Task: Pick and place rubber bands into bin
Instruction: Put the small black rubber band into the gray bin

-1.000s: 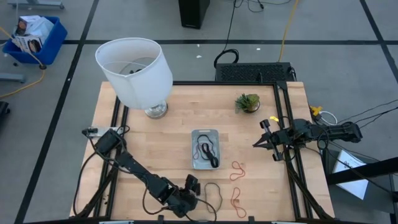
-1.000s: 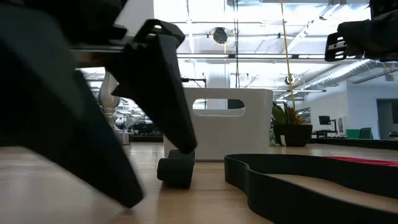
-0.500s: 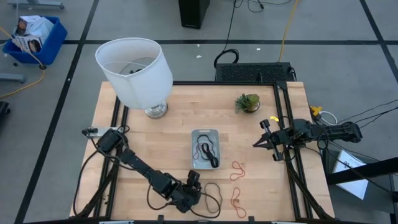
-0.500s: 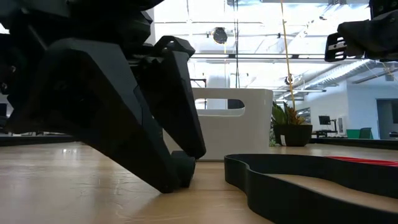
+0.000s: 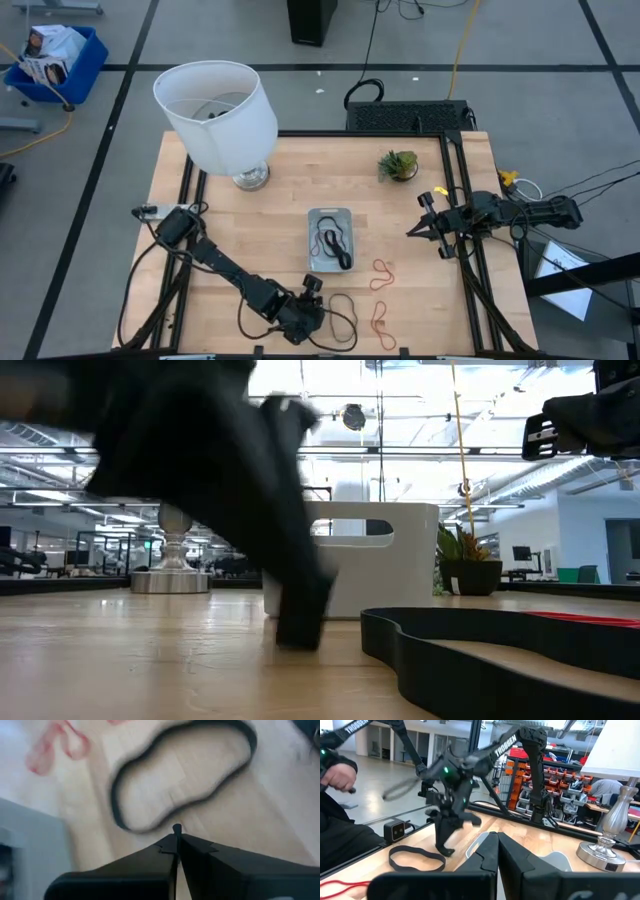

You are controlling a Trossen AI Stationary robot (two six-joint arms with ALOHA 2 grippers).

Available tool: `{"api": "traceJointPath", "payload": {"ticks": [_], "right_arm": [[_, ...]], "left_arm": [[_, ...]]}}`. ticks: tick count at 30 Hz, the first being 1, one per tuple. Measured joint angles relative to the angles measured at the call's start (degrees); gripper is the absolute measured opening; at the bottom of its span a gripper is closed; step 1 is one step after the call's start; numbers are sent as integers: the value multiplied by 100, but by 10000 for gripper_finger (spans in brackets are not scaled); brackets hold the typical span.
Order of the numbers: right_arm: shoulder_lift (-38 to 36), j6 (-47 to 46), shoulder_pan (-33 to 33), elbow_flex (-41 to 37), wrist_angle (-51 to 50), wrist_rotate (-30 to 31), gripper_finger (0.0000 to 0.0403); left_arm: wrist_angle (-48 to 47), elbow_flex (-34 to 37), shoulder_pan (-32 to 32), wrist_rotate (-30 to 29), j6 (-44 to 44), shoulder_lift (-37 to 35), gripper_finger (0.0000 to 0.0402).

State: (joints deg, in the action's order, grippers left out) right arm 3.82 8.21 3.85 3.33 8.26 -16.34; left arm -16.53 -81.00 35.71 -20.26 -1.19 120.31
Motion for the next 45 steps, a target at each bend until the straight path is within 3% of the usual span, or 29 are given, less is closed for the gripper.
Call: {"api": "traceJointPath", "payload": {"ticks": [8,13,16,20,25,28,35,38,41,45], "right_arm": [[41,-10,0,0,-18,-2,0],[71,-61,1,0,-3,-9,0],[71,-66,1,0,3,-8,0],[69,-53,1,0,7,-8,0],[71,-15,1,0,6,-7,0],[70,-2,1,0,24,-7,0],[71,-2,1,0,51,6,0],[71,-2,1,0,51,7,0],[71,-2,1,0,48,11,0],[71,71,0,0,51,14,0]], "left_arm": [[-2492,-1111,464,-1320,-150,-599,9],[-3501,-1103,670,-1964,-802,-1375,6],[-4230,-1076,837,-2063,-1248,-1825,5],[-4014,-441,1067,-2286,-1491,-2724,6],[-2662,1250,1178,-2874,-1406,-4120,5],[-877,2454,939,-2852,-621,-4869,5],[4623,5143,-27,-875,2110,-5602,5],[6512,6031,-395,-322,2532,-5609,5],[7368,6583,-603,-187,2483,-5609,5],[7466,6869,-770,-220,2349,-5606,5]]}}
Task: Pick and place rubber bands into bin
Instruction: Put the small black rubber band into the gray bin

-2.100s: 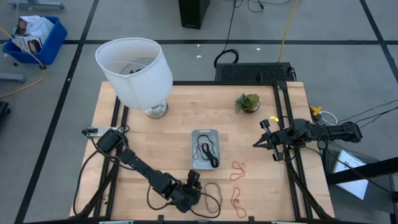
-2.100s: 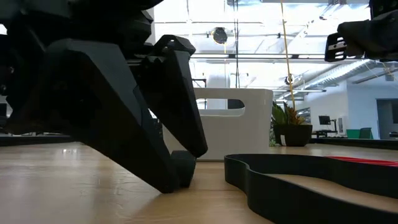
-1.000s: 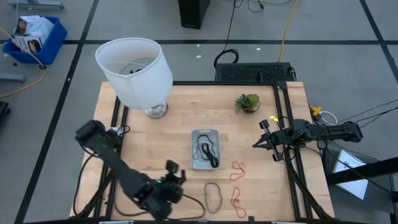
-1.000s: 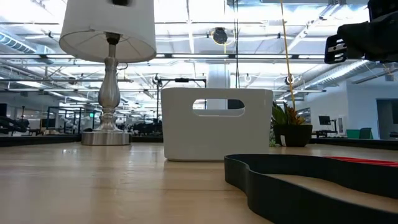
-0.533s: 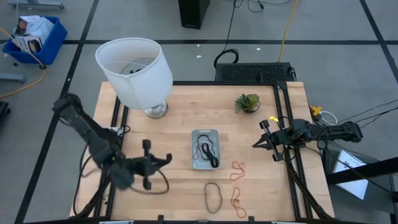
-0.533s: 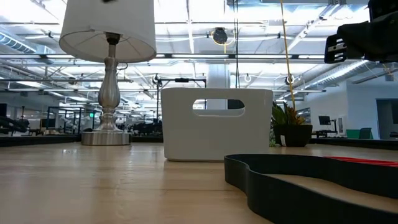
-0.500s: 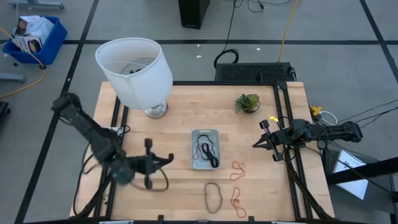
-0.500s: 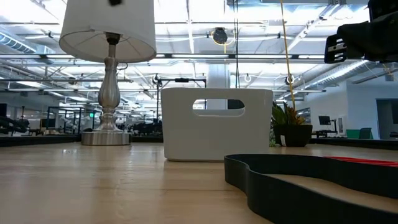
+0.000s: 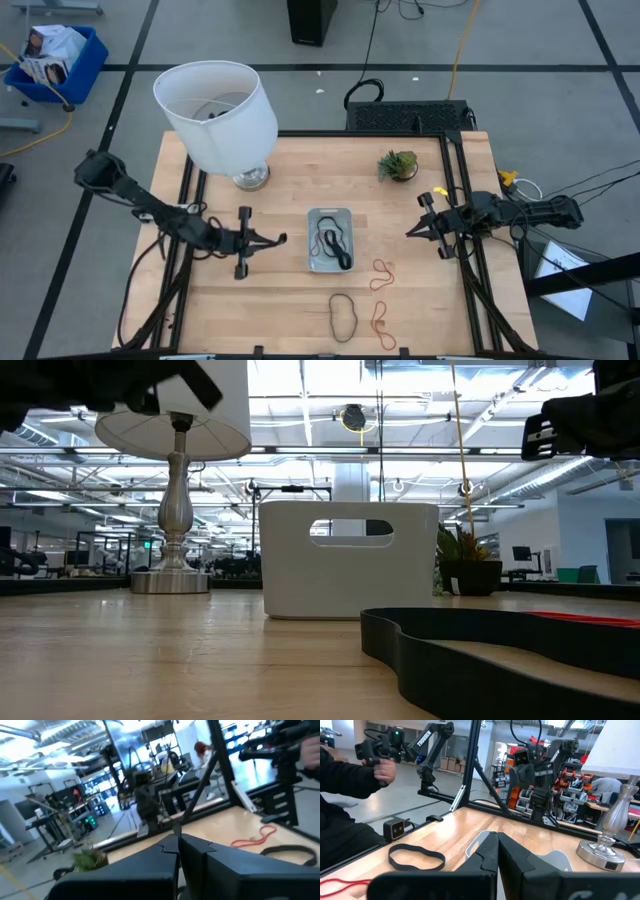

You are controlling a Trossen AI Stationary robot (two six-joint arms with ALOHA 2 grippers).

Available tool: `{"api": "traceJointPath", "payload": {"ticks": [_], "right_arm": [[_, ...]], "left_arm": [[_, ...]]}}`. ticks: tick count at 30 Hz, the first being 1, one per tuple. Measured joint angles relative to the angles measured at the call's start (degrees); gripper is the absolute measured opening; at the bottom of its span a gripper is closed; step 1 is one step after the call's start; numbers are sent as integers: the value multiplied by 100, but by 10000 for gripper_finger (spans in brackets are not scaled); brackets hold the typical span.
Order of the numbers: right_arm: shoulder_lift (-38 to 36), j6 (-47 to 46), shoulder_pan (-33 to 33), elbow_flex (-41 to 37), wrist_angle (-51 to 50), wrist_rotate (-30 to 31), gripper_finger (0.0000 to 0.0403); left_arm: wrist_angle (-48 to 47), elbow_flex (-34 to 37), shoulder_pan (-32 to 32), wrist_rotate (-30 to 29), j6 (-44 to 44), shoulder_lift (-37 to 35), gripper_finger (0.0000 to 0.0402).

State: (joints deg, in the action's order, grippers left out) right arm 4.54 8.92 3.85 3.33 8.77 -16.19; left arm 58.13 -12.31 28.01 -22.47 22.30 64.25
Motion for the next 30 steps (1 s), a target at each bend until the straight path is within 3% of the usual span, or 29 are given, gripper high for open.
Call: {"api": "traceJointPath", "payload": {"ticks": [7,9,12,17,23,30], "right_arm": [[0,275,-1,0,7,3,0],[0,275,1,0,17,4,0],[0,274,0,0,21,3,0],[0,282,-2,0,22,377,0],[0,272,-2,0,-4,567,0],[0,272,-2,0,-4,567,0]], "left_arm": [[35,-45,-472,86,-448,370,5],[23,-223,-596,-187,-759,592,5],[-260,-676,-799,-566,-1066,988,5],[-1550,-1859,-957,-532,-1064,1730,5],[-3483,-3165,-1212,125,-1340,2347,5],[-3669,-3725,-1463,870,-1451,3056,5]]}}
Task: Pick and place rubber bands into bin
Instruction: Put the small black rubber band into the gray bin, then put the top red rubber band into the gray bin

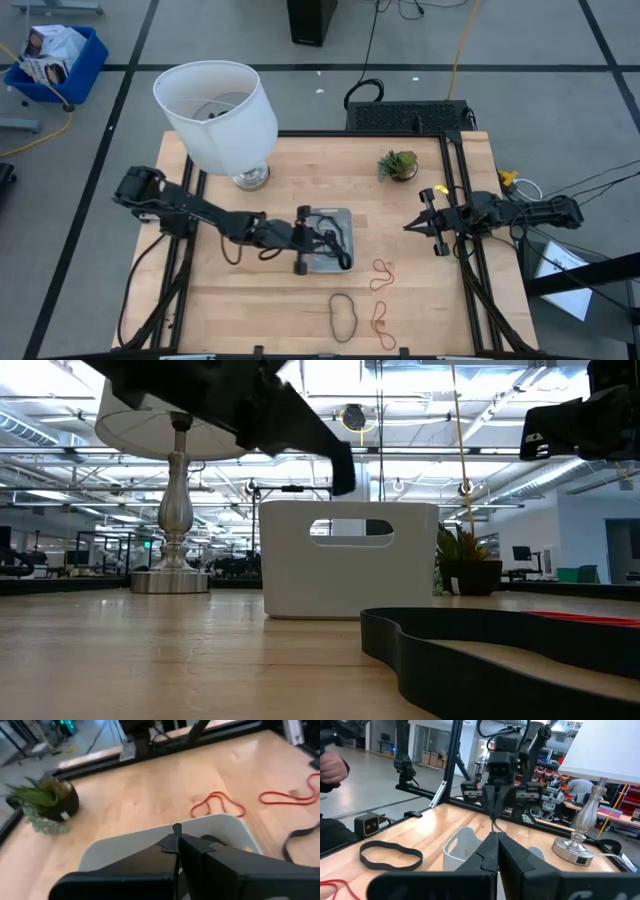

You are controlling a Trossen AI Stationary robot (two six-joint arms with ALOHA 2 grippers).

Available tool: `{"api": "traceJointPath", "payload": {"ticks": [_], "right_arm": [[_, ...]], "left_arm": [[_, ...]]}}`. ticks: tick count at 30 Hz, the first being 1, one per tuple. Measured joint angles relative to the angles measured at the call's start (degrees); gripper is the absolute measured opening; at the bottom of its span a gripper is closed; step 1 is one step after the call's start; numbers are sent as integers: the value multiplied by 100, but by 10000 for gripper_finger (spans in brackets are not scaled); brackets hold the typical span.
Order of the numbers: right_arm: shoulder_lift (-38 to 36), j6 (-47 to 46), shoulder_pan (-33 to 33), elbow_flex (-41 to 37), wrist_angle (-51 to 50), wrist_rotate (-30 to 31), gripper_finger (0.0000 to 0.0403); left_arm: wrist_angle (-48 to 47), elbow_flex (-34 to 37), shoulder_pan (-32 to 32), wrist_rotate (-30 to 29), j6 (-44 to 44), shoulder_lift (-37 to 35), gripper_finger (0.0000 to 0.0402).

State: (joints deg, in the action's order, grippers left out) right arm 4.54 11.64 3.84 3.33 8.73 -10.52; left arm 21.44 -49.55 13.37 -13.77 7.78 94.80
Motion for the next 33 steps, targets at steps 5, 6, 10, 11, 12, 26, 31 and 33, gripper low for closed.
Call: {"api": "traceJointPath", "payload": {"ticks": [5,6,10,11,12,26,31,33], "right_arm": [[0,-51,0,0,2,0,0],[0,-64,0,0,0,0,0],[0,-85,0,0,0,0,0],[0,-85,0,0,0,0,0],[0,-85,0,0,0,0,0],[0,-83,0,0,1,-1,0],[0,-85,0,0,0,-2,0],[0,-85,0,0,0,-2,0]], "left_arm": [[-45,-163,-216,101,-317,562,5],[-56,-191,-225,139,-337,627,5],[-354,-381,-228,195,-378,760,5],[-521,-413,-238,201,-387,763,5],[-661,-441,-239,223,-398,763,5],[-1027,-475,-371,672,-1096,761,69],[-1048,-475,-364,682,-1098,761,118],[-1050,-475,-366,680,-1094,761,133]]}}
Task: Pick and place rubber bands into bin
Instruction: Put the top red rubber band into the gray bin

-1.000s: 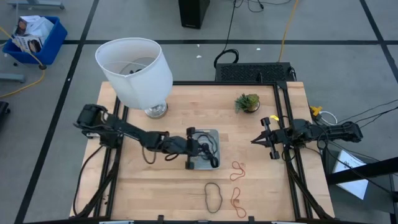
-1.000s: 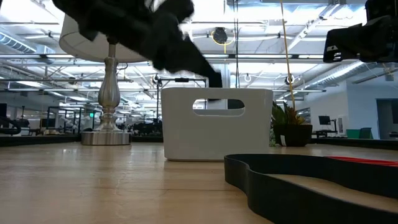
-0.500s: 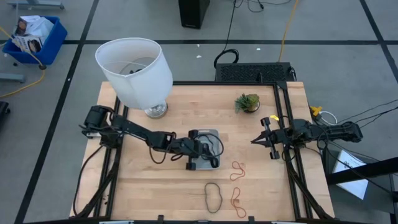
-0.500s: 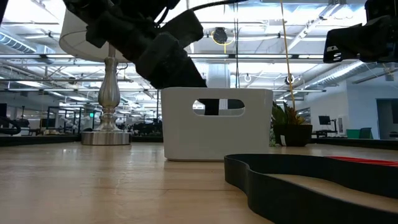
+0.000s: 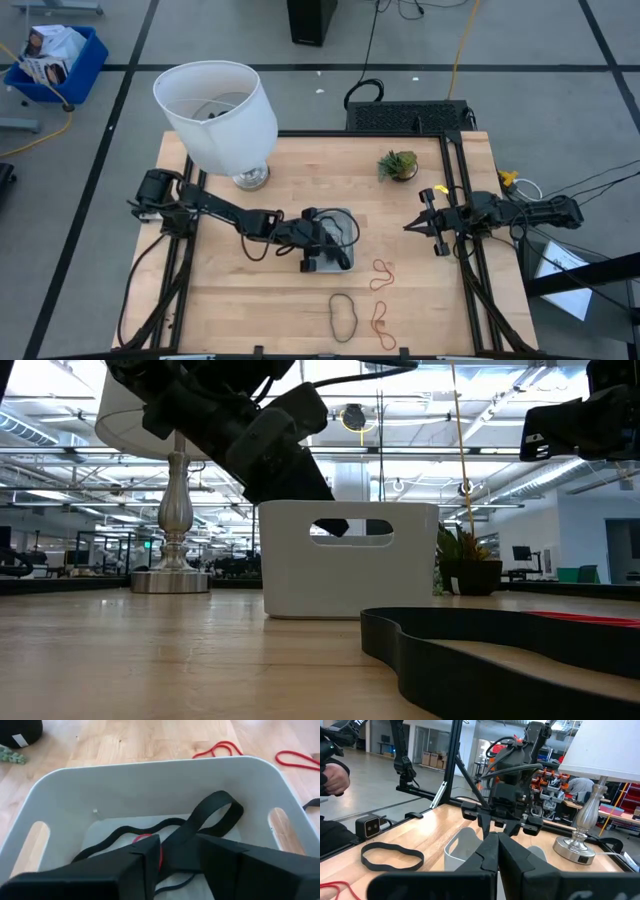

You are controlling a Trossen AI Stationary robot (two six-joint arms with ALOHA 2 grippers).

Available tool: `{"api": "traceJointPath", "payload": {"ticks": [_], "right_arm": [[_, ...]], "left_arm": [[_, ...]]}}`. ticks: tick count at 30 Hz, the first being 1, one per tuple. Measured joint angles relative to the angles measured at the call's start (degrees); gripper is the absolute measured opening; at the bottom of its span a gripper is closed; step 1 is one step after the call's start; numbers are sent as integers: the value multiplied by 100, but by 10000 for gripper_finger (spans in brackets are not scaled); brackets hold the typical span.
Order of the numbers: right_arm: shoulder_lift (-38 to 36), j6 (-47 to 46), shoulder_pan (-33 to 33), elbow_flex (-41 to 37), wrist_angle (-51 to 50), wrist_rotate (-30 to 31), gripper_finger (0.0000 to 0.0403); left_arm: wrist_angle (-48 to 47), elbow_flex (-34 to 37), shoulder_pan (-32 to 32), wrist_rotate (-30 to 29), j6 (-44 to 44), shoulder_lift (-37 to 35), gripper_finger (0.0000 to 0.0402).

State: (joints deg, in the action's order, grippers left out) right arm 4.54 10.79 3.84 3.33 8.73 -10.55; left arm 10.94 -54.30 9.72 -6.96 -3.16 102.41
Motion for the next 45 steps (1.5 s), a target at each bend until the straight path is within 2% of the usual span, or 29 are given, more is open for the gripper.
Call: {"api": "traceJointPath", "payload": {"ticks": [6,10,13,16,20,22,24,26,28,32,35,41,45], "right_arm": [[0,0,0,0,0,0,0],[-1,-25,0,0,0,0,0],[-1,-22,0,0,0,0,0],[-1,-18,0,0,0,0,0],[-2,-249,0,0,1,-2,0],[-2,-242,0,0,0,-2,0],[-2,-213,0,0,2,0,0],[-2,-180,1,0,2,0,0],[-2,-145,1,0,2,0,0],[0,-118,0,0,2,0,0],[0,-110,0,0,0,0,0],[0,-65,0,0,-86,-2,0],[20,93,0,2,-208,-2,0]], "left_arm": [[2,-16,38,-7,266,-135,163],[-303,-283,382,-376,1099,-854,160],[-1015,-386,778,-1122,1755,-1644,135],[-1846,-387,1093,-1718,1881,-2509,92],[-3076,-306,1367,-1899,1238,-3493,18],[-3496,-48,1476,-1919,908,-3901,9],[-3525,362,1593,-2021,725,-4292,10],[-3207,913,1697,-2094,700,-4712,5],[-2409,1559,1809,-2111,766,-5121,4],[175,3040,2010,-1976,1495,-5751,3],[1443,3986,2008,-2014,1765,-5990,3],[3260,5379,1942,-2308,1847,-6261,2],[3141,5340,1816,-2474,1912,-6274,2]]}}
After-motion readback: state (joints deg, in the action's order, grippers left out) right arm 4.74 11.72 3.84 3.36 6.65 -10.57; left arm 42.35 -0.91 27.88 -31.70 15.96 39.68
